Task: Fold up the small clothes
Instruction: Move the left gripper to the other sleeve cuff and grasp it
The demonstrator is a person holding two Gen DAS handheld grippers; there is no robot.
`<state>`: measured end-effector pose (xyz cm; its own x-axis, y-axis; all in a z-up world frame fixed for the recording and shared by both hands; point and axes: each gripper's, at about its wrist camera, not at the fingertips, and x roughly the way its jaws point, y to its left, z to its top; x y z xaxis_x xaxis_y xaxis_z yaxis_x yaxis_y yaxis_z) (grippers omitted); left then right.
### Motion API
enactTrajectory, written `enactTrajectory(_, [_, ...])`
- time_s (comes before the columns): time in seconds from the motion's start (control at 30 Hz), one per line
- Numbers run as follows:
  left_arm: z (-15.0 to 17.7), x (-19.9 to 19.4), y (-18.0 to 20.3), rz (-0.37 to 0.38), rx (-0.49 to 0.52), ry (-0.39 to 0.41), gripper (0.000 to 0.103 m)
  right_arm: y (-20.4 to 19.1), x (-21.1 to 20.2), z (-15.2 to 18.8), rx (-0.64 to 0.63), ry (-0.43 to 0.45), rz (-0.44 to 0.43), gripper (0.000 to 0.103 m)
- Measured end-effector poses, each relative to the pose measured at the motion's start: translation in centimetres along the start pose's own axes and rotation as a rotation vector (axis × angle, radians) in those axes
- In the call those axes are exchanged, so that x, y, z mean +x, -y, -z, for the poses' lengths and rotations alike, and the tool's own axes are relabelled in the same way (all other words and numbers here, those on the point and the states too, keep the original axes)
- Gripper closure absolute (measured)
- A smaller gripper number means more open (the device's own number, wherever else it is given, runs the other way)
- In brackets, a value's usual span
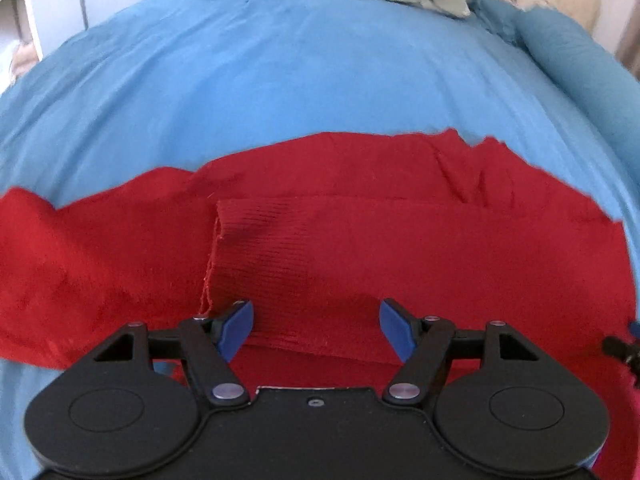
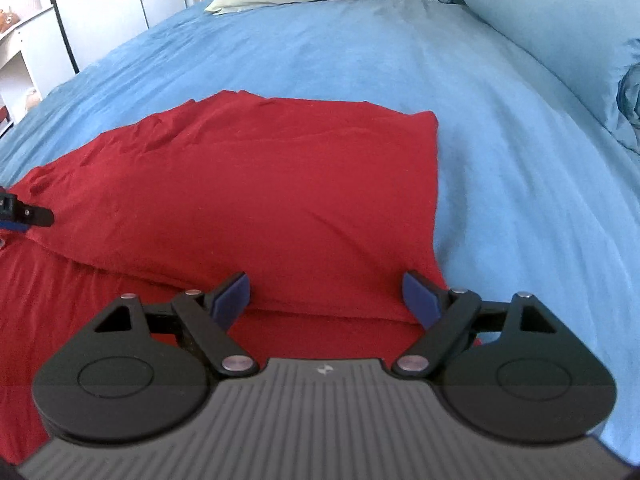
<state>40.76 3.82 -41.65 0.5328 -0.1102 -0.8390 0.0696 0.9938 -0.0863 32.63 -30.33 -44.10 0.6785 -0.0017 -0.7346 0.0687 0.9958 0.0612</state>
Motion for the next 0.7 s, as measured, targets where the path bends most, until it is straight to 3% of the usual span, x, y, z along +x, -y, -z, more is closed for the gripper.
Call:
enactTrajectory(0.13, [-0.1,-1.3,0.5,-0.018,0.008,0.007,0.029,-0.5,-0.4,-0.3,-0.025,-0.014,0.009,0.004])
enactTrajectory(0.33, [-0.5,-8.1,-0.3,-0.029,-0.074,0.127,0.028,-2.2,-4.8,-3.4,-0.058,0.061,-0.043,0.004])
enactTrajectory(0.37, [-0.5,-9.8,-0.4,-0.034,-0.083,0.149,0.027,-2.7,-5.7,-4.1,-0.072,0.073,-0.05,0.003])
enactTrajectory(0.47, [-0.6,-14.7,-0.9,-0.061,-0.131,0.202,0.001,-4.7,-8.9,-6.5,-0.129,0.117,-0.068,0.0])
enactTrajectory(0.57, [-0.7,-18.9,-2.2,-0.085,-0.182,0.27,0.0,-7.0,-12.1,-9.0,-0.163,0.149,-0.114,0.0])
enactTrajectory(0.7, [-0.1,-22.0,-5.8,-0.137,-0.277,0.299,0.0,-10.9,-15.0,-11.3,-0.213,0.158,-0.183,0.0])
